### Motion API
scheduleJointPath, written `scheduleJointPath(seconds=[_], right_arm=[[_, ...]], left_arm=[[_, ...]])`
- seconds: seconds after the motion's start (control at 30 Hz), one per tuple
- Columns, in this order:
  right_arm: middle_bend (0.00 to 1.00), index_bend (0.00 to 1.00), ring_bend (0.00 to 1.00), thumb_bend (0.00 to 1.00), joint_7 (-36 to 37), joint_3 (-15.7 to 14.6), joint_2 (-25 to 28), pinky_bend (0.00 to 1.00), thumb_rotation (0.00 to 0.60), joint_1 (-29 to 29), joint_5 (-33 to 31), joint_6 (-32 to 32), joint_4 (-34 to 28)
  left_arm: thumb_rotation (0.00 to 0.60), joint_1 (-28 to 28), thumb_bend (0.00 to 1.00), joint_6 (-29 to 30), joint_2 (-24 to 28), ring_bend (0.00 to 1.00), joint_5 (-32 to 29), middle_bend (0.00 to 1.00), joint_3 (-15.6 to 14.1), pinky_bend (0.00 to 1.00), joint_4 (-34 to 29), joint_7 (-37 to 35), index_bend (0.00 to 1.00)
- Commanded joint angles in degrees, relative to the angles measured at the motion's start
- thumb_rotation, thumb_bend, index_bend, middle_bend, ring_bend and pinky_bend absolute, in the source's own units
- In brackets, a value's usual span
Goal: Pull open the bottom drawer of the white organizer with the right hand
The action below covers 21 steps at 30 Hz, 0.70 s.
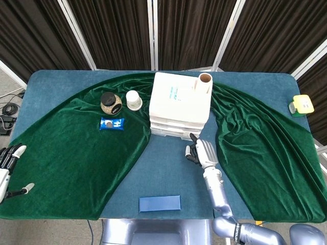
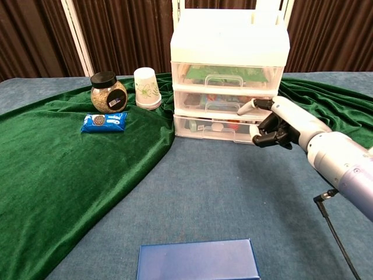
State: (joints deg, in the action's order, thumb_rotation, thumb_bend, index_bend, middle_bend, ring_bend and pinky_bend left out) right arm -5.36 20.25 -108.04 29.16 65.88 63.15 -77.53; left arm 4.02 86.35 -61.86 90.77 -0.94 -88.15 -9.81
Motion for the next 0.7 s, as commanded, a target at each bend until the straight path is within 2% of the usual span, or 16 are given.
scheduleJointPath(seconds=[0.03, 0.27, 0.7], right_arm=[[0.91, 0.28, 0.97, 0.59, -3.4, -0.6, -0.8, 0.90, 0.600, 0.8, -1.5, 1.2, 1.6], [0.91, 0.28, 0.97, 0.59, -6.1, -0.5, -0.6, 0.90, 0.600, 1.1, -4.7, 0.5, 0.4], [0.91, 0.27, 0.97, 0.59, -6.5, -0.1, -1.4, 0.90, 0.600, 2.4, -5.8, 1.0, 2.3]], left_arm=[[0.600, 0.0, 0.11, -0.1, 0.0, 0.00, 0.0, 0.00, 0.0, 0.00, 0.1, -0.1, 0.00], [0.600, 0.1, 0.11, -0.3, 0.2, 0.00, 0.1, 0.00, -0.1, 0.00, 0.0, -0.3, 0.00], [0.600, 0.1, 0.11, -0.3, 0.2, 0.00, 0.2, 0.00, -0.2, 0.00, -0.1, -0.2, 0.00]])
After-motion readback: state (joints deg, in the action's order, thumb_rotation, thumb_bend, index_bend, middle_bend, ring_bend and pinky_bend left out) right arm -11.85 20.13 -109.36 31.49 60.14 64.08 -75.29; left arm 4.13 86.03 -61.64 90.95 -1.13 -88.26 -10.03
